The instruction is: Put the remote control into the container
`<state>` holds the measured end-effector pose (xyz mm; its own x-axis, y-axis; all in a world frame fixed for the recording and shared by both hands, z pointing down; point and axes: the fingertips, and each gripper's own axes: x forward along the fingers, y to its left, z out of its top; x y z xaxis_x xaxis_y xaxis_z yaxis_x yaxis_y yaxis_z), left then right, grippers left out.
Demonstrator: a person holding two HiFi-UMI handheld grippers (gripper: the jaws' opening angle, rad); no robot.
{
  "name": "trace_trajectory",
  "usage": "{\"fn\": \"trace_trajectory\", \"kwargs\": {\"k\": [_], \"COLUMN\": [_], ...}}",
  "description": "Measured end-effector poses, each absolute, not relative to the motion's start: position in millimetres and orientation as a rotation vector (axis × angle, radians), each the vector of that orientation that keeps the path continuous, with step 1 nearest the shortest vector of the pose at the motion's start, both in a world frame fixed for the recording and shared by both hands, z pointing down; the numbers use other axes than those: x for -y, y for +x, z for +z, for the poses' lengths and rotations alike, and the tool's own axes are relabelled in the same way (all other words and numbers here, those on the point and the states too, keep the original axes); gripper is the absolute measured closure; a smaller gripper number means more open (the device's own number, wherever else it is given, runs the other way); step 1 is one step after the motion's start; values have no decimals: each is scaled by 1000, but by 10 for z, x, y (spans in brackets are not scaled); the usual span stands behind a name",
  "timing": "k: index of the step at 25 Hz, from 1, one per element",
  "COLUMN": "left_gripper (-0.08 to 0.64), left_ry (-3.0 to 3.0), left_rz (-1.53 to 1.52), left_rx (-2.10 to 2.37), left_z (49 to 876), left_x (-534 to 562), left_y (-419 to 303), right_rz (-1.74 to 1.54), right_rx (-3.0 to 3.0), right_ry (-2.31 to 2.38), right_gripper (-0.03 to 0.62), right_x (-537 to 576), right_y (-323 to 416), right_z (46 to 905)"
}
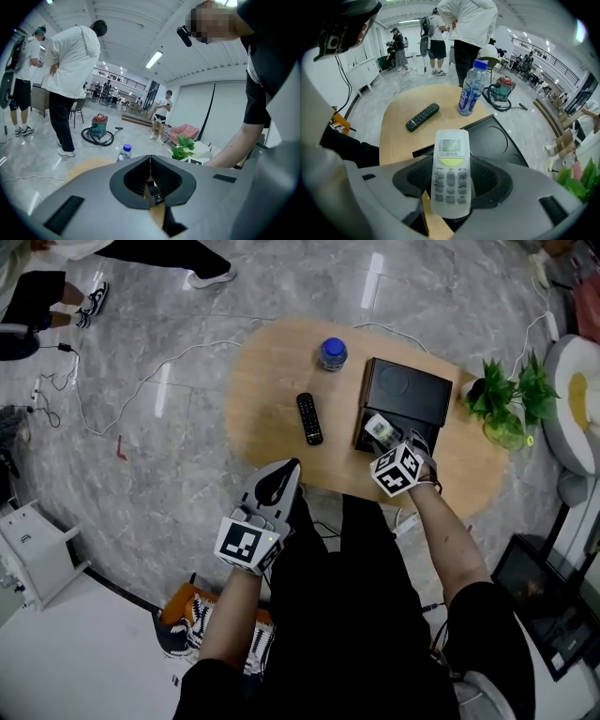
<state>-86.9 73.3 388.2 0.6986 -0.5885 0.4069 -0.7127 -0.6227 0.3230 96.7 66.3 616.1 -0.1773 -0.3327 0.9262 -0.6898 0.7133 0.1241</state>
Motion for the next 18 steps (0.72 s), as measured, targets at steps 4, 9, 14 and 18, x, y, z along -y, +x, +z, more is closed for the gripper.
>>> {"fn": "trace_trajectory", "kwargs": {"k": [4, 9, 14, 18], "left_gripper": [552, 552, 552, 552], "left_ry": [2414, 2372, 2339, 2295], "left_rz": [376, 355, 366, 356], "left_rx": [999, 1036, 1054, 1075], "left_z": [3990, 4127, 4270, 4357], "left_x": [-759, -743, -780, -838], "left_y": [-657, -500, -448, -438], "right_rz": [307, 243, 144, 86], "right_rx": [1749, 1727, 1708, 1697], "right_ry": [710, 568, 468, 423], "right_gripper": [333, 333, 333, 333], "right_x": [-724, -776, -754, -744], "right_y": [1202, 1343, 1358, 1322], "right_z": [6335, 6588, 6787, 6877]}}
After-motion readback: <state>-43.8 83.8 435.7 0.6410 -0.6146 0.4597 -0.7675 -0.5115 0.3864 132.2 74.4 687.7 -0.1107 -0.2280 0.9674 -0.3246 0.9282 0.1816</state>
